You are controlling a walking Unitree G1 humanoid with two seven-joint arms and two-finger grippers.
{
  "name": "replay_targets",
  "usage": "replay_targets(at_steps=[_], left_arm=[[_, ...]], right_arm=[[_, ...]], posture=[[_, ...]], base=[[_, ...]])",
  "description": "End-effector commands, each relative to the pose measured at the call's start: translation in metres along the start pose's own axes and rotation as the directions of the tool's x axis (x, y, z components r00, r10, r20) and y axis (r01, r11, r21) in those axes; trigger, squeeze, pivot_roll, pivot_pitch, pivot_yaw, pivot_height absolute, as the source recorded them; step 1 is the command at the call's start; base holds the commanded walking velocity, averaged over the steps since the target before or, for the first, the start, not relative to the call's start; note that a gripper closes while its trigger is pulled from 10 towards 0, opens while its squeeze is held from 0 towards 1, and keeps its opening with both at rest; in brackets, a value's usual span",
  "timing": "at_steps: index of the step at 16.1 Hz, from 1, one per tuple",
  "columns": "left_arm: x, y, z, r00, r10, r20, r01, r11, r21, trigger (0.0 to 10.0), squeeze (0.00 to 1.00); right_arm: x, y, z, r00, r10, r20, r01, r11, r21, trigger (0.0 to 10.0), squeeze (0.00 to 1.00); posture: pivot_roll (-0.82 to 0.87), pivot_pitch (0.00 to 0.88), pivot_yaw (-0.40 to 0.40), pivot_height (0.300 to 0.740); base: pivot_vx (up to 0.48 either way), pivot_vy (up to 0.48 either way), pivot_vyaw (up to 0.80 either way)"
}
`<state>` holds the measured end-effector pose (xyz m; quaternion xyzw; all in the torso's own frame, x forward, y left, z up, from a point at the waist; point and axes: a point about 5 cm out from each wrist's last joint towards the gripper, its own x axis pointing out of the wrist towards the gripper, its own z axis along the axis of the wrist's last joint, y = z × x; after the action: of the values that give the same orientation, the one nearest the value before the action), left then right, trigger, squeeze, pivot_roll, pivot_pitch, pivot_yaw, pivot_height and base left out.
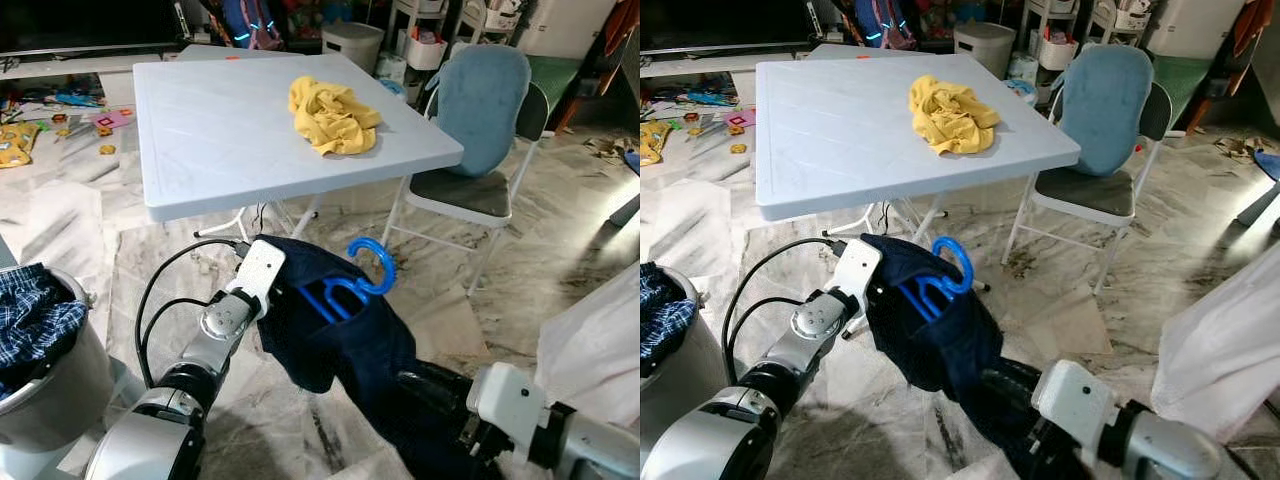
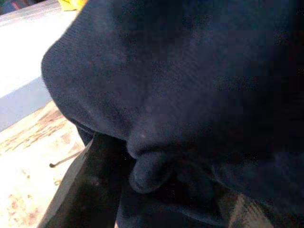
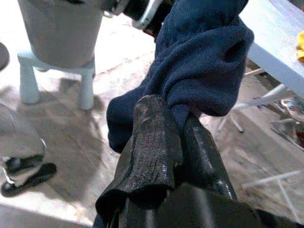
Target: Hang hanger
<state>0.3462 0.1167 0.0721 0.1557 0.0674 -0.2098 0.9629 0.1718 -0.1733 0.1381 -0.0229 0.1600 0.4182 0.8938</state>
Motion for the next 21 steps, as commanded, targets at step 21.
replay_targets(at_steps=[21], left_arm=[[-0.012,-0.035,0.047,0.606,-0.729,0.319,0.795,0.54,-0.277,0.0,0.0]], right_arm=[[-0.039,-0.051,-0.007,0.934,-0.281,-0.219,0.164,0.884,-0.438,10.0,0.0]], posture=[[-0.05,0.0,-0.064,0.74]], base=[[0.0,0.0,0.0]])
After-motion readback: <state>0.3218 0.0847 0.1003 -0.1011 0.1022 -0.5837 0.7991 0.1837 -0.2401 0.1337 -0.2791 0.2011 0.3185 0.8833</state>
